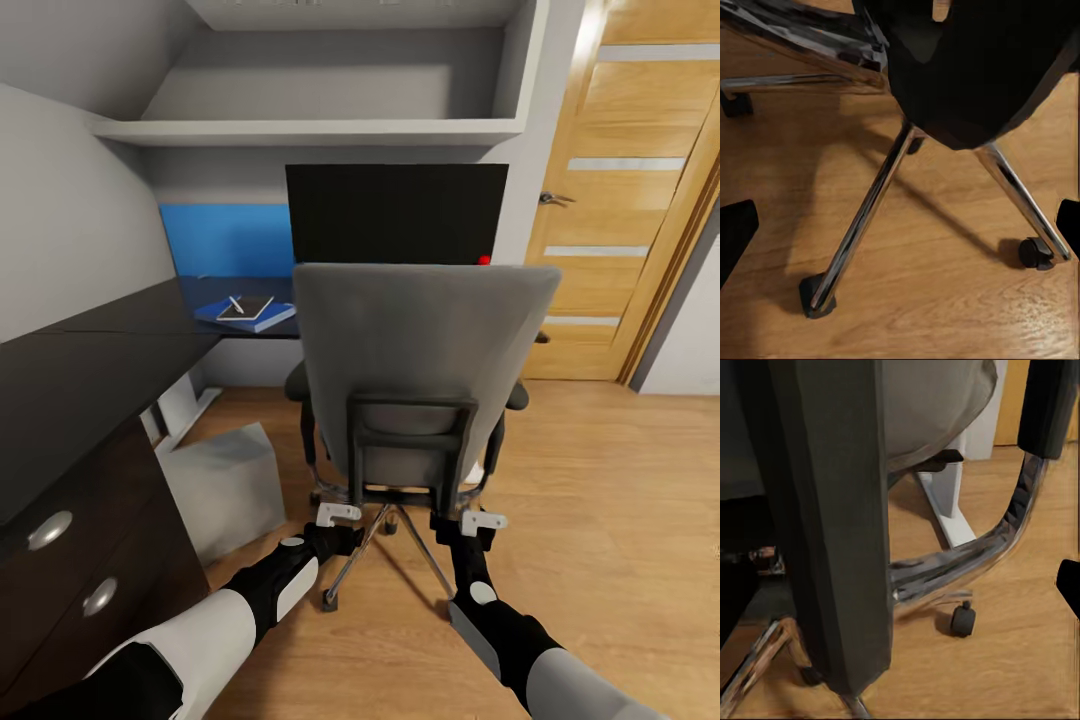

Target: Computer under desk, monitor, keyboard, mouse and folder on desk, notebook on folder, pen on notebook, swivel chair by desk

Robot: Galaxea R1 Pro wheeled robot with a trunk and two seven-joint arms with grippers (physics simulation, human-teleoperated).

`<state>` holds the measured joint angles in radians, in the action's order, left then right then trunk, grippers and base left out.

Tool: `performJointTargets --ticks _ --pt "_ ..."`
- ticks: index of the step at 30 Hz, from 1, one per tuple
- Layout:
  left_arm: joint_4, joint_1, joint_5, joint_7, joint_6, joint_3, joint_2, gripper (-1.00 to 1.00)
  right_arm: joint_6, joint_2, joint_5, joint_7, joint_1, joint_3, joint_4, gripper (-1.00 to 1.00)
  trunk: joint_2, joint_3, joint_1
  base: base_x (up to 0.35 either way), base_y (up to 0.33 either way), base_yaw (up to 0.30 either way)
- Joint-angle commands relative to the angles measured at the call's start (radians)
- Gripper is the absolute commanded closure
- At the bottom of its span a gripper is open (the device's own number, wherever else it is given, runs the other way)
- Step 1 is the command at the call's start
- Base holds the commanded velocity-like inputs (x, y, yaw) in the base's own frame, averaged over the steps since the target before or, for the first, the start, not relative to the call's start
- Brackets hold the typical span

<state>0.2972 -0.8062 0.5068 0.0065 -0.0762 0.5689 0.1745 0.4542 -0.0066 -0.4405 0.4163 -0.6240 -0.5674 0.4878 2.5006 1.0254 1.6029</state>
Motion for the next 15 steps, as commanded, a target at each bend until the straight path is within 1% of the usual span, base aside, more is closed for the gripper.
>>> performJointTargets --ticks 1,11,12,14,15 --pt "0.000 -0.001 0.004 0.001 -0.004 0.002 0.000 -1.00 0.006 -0.001 -0.009 0.007 -0.001 -0.008 -0.001 -1.00 0.000 0.001 -0.001 -0.323 0.000 0.000" --pt "-0.001 -0.001 0.005 0.001 -0.004 0.000 0.000 -1.00 0.006 -0.001 -0.010 0.004 -0.001 -0.008 -0.002 -1.00 0.000 0.001 -0.001 -0.334 0.000 0.000" --pt "-0.020 -0.001 0.004 0.001 -0.004 0.001 0.000 -1.00 0.006 -0.001 -0.011 0.004 -0.002 -0.008 -0.013 -1.00 0.000 0.001 -0.001 -0.336 0.000 0.000" --pt "-0.029 -0.001 0.005 0.000 -0.003 0.001 0.000 -1.00 0.006 -0.001 -0.012 0.004 -0.002 -0.008 -0.025 -1.00 0.000 0.001 -0.001 -0.336 0.000 0.000" --pt "-0.051 -0.001 0.006 -0.003 -0.002 -0.001 0.000 -1.00 0.006 -0.001 -0.014 0.004 -0.001 -0.007 -0.040 -1.00 0.000 -0.003 -0.001 -0.268 0.000 0.000"
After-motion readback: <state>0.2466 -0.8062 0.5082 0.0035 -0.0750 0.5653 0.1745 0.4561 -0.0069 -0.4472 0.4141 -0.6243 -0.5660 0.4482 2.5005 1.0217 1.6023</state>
